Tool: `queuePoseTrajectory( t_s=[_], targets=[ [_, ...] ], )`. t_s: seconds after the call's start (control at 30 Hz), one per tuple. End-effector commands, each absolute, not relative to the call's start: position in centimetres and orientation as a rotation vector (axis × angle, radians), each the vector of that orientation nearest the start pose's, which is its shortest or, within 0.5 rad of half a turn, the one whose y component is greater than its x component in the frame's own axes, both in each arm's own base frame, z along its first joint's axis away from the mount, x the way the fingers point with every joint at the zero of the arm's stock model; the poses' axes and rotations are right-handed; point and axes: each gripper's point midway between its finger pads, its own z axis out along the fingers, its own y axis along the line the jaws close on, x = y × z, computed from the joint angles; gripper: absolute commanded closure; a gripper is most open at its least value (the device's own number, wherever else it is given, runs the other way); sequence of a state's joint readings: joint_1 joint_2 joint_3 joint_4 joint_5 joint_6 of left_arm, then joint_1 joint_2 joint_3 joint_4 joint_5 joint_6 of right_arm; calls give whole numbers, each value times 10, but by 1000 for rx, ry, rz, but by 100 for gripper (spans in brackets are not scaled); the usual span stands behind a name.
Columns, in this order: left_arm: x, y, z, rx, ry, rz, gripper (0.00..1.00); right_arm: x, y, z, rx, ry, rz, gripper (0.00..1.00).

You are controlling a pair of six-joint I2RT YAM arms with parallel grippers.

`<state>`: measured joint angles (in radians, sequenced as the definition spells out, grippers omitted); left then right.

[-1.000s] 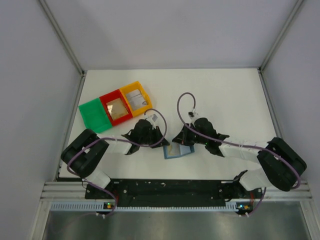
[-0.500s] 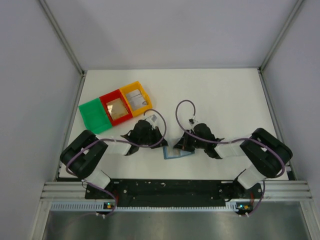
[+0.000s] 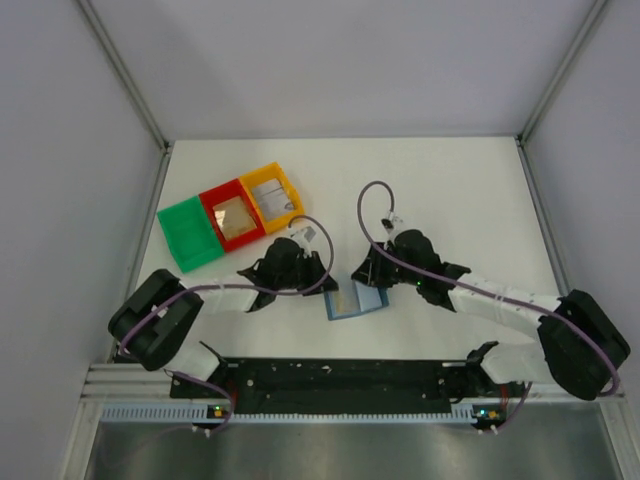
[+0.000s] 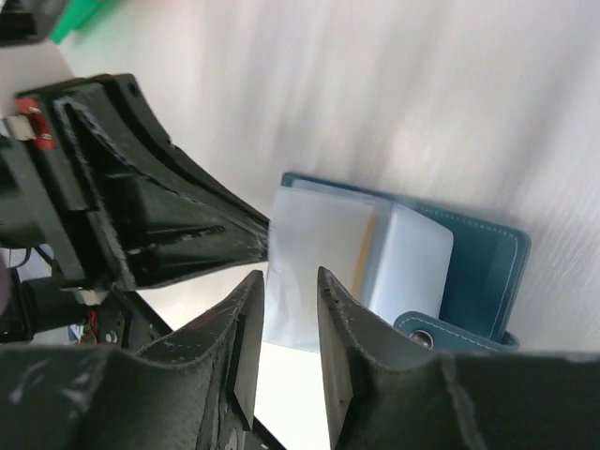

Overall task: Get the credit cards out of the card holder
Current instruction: Remove the credit card from the card holder.

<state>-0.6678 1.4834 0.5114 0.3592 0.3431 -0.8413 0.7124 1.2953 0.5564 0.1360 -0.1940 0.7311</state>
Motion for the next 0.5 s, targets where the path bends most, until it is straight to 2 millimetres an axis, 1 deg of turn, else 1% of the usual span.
queuePoseTrajectory(
  t_s=[0.0, 0.03, 0.07, 0.1, 0.17, 0.27, 0.33, 0.43, 0.47],
  targets=[
    [229, -313, 82, 117, 2347, -1230, 86, 240, 262, 117, -198, 2255, 851, 67],
    [229, -317, 83, 129, 2347, -1235, 86, 237, 256, 116, -205, 2271, 821, 66],
    [228, -320, 82, 140, 2352, -1240, 86, 237, 252, 116, -208, 2270, 795, 62],
    [227, -325, 81, 150, 2361, -1244, 86, 237, 248, 117, -206, 2264, 779, 55],
    [226, -333, 83, 172, 2362, -1262, 86, 236, 241, 118, -214, 2257, 744, 50],
    [227, -345, 88, 204, 2354, -1273, 85, 232, 236, 123, -216, 2238, 742, 50],
    [228, -353, 87, 224, 2362, -1266, 85, 228, 236, 131, -221, 2211, 770, 53],
    [233, -365, 80, 244, 2390, -1256, 85, 220, 244, 147, -261, 2159, 865, 61],
    [233, -369, 77, 251, 2396, -1259, 85, 216, 249, 148, -284, 2156, 907, 63]
  ],
)
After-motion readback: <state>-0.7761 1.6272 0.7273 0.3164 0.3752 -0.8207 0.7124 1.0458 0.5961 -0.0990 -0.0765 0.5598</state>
